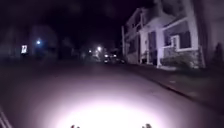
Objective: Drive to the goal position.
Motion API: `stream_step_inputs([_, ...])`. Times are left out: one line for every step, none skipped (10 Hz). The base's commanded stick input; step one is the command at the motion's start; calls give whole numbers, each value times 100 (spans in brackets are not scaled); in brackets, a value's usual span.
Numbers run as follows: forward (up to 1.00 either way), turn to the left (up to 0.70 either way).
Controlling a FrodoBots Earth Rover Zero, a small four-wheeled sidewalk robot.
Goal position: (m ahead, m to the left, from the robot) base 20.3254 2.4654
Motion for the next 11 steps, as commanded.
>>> stream_step_inputs([85,0])
stream_step_inputs([85,0])
stream_step_inputs([85,0])
stream_step_inputs([85,0])
stream_step_inputs([85,0])
stream_step_inputs([85,0])
stream_step_inputs([85,0])
stream_step_inputs([85,0])
stream_step_inputs([85,0])
stream_step_inputs([85,0])
stream_step_inputs([85,0])
